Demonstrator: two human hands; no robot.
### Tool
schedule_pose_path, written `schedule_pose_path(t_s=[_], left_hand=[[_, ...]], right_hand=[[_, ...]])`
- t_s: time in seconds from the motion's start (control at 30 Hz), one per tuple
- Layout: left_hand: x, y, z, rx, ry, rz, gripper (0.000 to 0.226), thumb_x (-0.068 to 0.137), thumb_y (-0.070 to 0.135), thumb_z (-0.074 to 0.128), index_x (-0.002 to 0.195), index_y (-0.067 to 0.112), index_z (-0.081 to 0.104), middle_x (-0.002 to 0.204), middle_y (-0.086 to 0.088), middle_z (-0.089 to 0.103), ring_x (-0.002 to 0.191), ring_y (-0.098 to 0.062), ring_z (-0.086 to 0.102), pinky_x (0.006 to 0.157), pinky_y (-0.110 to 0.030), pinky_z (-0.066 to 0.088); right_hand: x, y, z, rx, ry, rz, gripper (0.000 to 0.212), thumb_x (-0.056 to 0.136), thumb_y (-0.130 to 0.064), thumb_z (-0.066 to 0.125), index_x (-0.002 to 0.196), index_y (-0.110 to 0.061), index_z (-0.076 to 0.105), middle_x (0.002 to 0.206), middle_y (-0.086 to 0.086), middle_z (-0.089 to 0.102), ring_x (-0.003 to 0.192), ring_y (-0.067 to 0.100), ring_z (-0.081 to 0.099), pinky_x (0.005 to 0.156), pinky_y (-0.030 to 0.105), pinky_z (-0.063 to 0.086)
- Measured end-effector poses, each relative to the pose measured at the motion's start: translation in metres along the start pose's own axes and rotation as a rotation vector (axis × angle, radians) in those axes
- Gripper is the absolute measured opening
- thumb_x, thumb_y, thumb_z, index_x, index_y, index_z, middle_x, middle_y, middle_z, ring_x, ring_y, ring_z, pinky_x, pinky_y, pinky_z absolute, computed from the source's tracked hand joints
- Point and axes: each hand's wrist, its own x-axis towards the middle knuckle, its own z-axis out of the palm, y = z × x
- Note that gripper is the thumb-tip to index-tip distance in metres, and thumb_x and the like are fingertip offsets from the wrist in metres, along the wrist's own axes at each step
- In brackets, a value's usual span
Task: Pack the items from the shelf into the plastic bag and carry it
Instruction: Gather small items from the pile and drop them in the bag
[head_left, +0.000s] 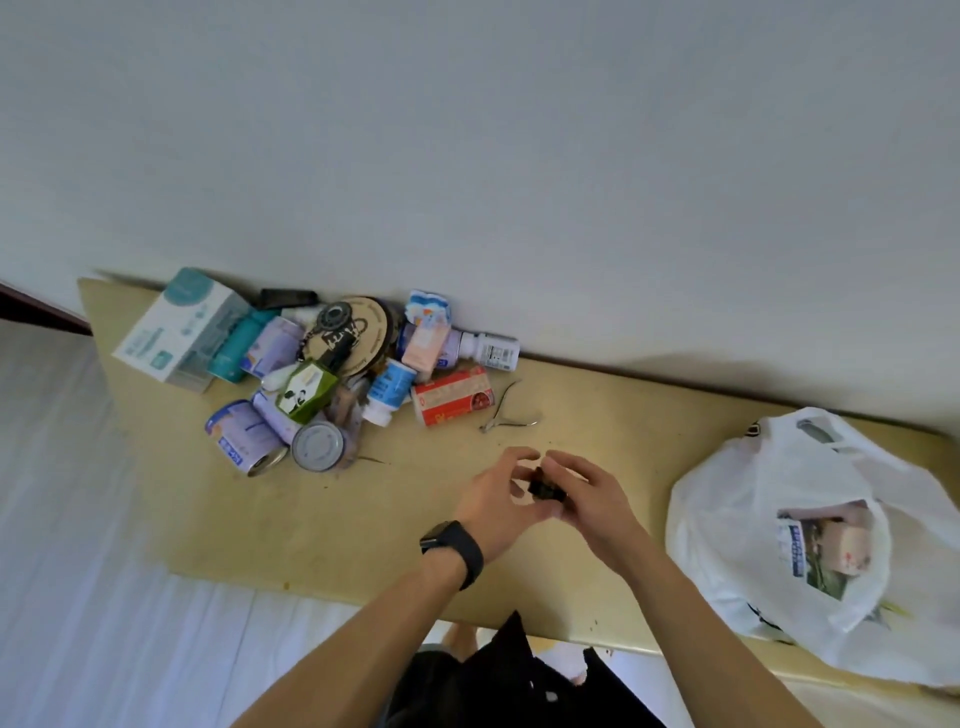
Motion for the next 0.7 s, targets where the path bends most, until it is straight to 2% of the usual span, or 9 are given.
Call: schedule_pose_path(t_s=[0.07, 0.13, 0.17, 0.23, 0.3, 0.43, 0.57, 0.63, 0.7], left_hand=[[0.008, 0.0, -0.006, -0.016, 0.009, -0.005, 0.057, 0.076, 0.049, 0.077, 0.124, 0.043, 0.047, 0.107, 0.021, 0.063, 0.097, 0.0, 0.056, 0.079, -0.026, 0.05], [0.024, -0.006, -0.015, 0.01, 0.057, -0.023, 0.049, 0.081, 0.047, 0.073, 0.123, 0.041, 0.048, 0.114, 0.016, 0.06, 0.103, -0.006, 0.056, 0.085, -0.031, 0.051], [0.034, -0.009, -0.02, 0.098, 0.082, -0.02, 0.046, 0.085, 0.043, 0.069, 0.126, 0.037, 0.049, 0.123, 0.01, 0.057, 0.11, -0.011, 0.054, 0.091, -0.036, 0.051], [0.057, -0.016, -0.026, 0.422, 0.099, 0.03, 0.047, 0.092, 0.03, 0.061, 0.136, 0.03, 0.044, 0.139, -0.002, 0.045, 0.124, -0.023, 0.047, 0.1, -0.042, 0.046], [0.077, -0.02, -0.024, 0.675, 0.089, 0.063, 0.053, 0.094, 0.022, 0.055, 0.144, 0.026, 0.037, 0.143, -0.01, 0.038, 0.126, -0.03, 0.045, 0.1, -0.043, 0.046], [0.094, -0.025, 0.001, 0.881, 0.162, 0.0, 0.041, 0.099, 0.024, 0.043, 0.14, 0.02, 0.039, 0.133, -0.015, 0.04, 0.117, -0.033, 0.047, 0.09, -0.043, 0.048], [0.087, -0.033, 0.023, 0.97, 0.148, -0.025, 0.037, 0.1, 0.017, 0.03, 0.136, 0.015, 0.041, 0.124, -0.019, 0.046, 0.111, -0.037, 0.051, 0.088, -0.045, 0.048], [0.077, -0.03, 0.032, 0.965, 0.192, 0.06, 0.041, 0.094, 0.012, 0.027, 0.123, 0.008, 0.056, 0.106, -0.023, 0.056, 0.091, -0.039, 0.061, 0.074, -0.046, 0.054], [0.066, -0.034, 0.039, 1.012, 0.163, 0.068, 0.03, 0.093, 0.008, 0.038, 0.114, 0.005, 0.059, 0.095, -0.023, 0.059, 0.079, -0.038, 0.064, 0.067, -0.045, 0.055]], right_hand=[[-0.003, -0.003, -0.002, 0.01, 0.078, -0.046, 0.02, 0.093, -0.026, 0.067, 0.106, -0.012, 0.072, 0.106, 0.016, 0.074, 0.095, 0.027, 0.072, 0.086, 0.037, 0.06], [-0.007, -0.004, -0.011, 0.081, 0.181, -0.027, 0.024, 0.095, -0.033, 0.063, 0.102, -0.011, 0.072, 0.105, 0.015, 0.071, 0.094, 0.028, 0.072, 0.086, 0.036, 0.059], [-0.009, -0.002, -0.017, 0.141, 0.222, 0.0, 0.03, 0.096, -0.036, 0.061, 0.104, -0.009, 0.07, 0.105, 0.016, 0.07, 0.095, 0.029, 0.071, 0.084, 0.036, 0.059], [-0.02, 0.0, -0.031, 0.242, 0.273, 0.037, 0.04, 0.097, -0.041, 0.057, 0.11, -0.005, 0.069, 0.107, 0.017, 0.069, 0.095, 0.031, 0.071, 0.077, 0.034, 0.057], [-0.037, 0.002, -0.044, 0.291, 0.298, 0.041, 0.043, 0.097, -0.042, 0.057, 0.111, -0.003, 0.069, 0.105, 0.018, 0.07, 0.091, 0.03, 0.071, 0.072, 0.032, 0.056], [-0.072, 0.007, -0.069, 0.312, 0.334, 0.02, 0.042, 0.096, -0.041, 0.057, 0.104, -0.004, 0.073, 0.102, 0.018, 0.072, 0.084, 0.028, 0.07, 0.073, 0.035, 0.056], [-0.097, 0.01, -0.087, 0.315, 0.345, -0.005, 0.041, 0.097, -0.041, 0.056, 0.105, -0.005, 0.073, 0.103, 0.018, 0.072, 0.084, 0.028, 0.07, 0.075, 0.035, 0.055], [-0.108, 0.011, -0.093, 0.326, 0.337, -0.02, 0.042, 0.098, -0.041, 0.055, 0.106, -0.004, 0.073, 0.102, 0.017, 0.072, 0.083, 0.027, 0.069, 0.074, 0.035, 0.055], [-0.117, 0.012, -0.096, 0.335, 0.319, -0.03, 0.042, 0.098, -0.04, 0.053, 0.106, -0.005, 0.073, 0.101, 0.016, 0.073, 0.082, 0.027, 0.069, 0.074, 0.035, 0.054]])
